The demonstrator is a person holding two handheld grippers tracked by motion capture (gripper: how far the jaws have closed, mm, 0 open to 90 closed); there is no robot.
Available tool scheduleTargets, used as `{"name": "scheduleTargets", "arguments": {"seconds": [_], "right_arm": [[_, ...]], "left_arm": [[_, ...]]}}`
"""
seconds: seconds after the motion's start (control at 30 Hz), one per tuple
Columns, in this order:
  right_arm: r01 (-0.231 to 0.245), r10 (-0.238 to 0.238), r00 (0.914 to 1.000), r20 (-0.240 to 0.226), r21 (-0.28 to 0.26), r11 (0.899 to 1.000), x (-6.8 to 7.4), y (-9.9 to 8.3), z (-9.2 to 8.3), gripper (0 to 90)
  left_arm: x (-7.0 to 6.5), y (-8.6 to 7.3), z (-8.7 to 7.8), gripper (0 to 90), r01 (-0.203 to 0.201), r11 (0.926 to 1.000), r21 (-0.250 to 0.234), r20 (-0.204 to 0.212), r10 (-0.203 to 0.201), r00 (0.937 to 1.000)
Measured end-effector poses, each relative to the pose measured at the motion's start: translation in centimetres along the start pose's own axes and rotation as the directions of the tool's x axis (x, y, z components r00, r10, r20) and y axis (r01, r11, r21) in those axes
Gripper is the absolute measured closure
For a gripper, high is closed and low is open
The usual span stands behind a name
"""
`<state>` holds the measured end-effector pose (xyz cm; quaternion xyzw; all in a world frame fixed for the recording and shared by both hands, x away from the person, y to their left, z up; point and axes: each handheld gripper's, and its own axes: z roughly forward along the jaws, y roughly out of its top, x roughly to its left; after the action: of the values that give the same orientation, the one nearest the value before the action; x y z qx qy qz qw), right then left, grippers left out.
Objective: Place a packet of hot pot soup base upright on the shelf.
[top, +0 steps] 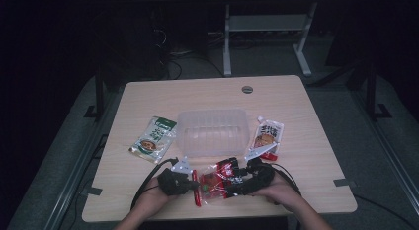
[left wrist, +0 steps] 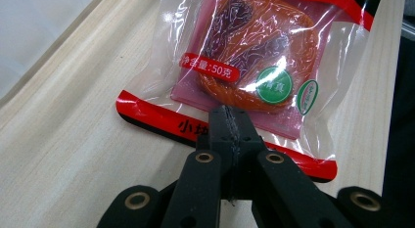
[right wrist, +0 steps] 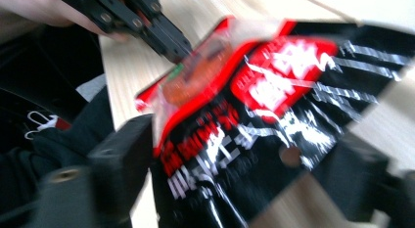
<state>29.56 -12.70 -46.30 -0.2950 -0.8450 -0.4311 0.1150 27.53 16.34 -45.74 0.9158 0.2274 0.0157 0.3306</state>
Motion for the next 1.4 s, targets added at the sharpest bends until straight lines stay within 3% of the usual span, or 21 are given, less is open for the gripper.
{"name": "scheduleTargets", "arguments": {"seconds": [0.13,0.17,0.2,0.23,0.33,0.37,0.53,0.6,0.8,0.93,1.03,1.13,1.4], "right_arm": [[0.004,-0.004,1.0,-0.006,-0.009,1.0,-0.1,0.5,0.2,36.5],[-0.006,0.005,0.9998,-0.019,-0.024,1.0,-0.2,0.5,-0.2,46.6],[-0.006,0.005,0.9998,-0.019,-0.024,1.0,-0.2,0.5,-0.2,46.6],[-0.011,0.01,0.9996,-0.025,-0.047,0.999,-0.4,0.5,-0.5,56.2],[-0.003,0.002,0.9997,-0.024,-0.055,0.998,-0.3,0.6,-0.6,63.8],[0.008,-0.009,0.9997,-0.023,-0.063,0.998,-0.1,0.6,-0.8,71.6],[0.037,-0.039,0.9991,-0.018,-0.061,0.997,0.1,0.7,-0.8,81.2],[0.074,-0.075,0.9971,-0.012,-0.061,0.995,0.4,0.9,-0.6,88.1],[0.123,-0.126,0.9918,-0.023,-0.08,0.989,0.5,1.5,-0.4,89.7],[0.134,-0.139,0.9894,-0.044,-0.091,0.987,0.8,1.5,-0.5,90.0],[0.13,-0.142,0.9859,-0.089,-0.128,0.983,1.3,1.7,-0.6,90.0],[0.137,-0.151,0.984,-0.096,-0.134,0.981,1.6,1.8,-0.6,90.0],[0.15,-0.179,0.9749,-0.133,-0.203,0.968,2.4,2.4,-1.2,90.0]], "left_arm": [[0.1,-0.1,0.0,90.0,0.004,1.0,-0.007,0.005,-0.004,1.0],[0.1,-0.1,0.0,90.0,0.005,1.0,-0.008,0.008,-0.005,1.0],[0.1,-0.1,0.0,90.0,0.012,0.9999,-0.011,0.01,-0.012,0.9999],[0.1,-0.1,0.0,90.0,0.015,0.9998,-0.011,0.011,-0.015,0.9998],[0.1,-0.1,0.0,90.0,0.017,0.9998,-0.013,0.009,-0.017,0.9998],[0.1,-0.1,0.0,90.0,0.017,0.9998,-0.013,0.008,-0.017,0.9998],[0.2,-0.1,0.0,90.0,0.011,0.9999,-0.005,0.01,-0.011,0.9999],[0.2,-0.1,0.0,90.0,0.011,0.9999,-0.005,0.01,-0.011,0.9999],[0.3,-0.2,0.0,90.0,0.012,0.9999,-0.012,0.008,-0.012,0.9999],[0.3,-0.2,-0.1,90.0,0.017,0.9998,-0.013,0.011,-0.016,0.9998],[0.2,-0.1,-0.1,90.0,0.019,0.9998,-0.006,0.003,-0.019,0.9998],[0.2,0.0,-0.1,90.0,0.019,0.9998,0.003,0.008,-0.019,0.9998],[0.5,0.3,-1.4,90.0,0.047,0.9953,-0.085,0.005,-0.046,0.9989]]}}
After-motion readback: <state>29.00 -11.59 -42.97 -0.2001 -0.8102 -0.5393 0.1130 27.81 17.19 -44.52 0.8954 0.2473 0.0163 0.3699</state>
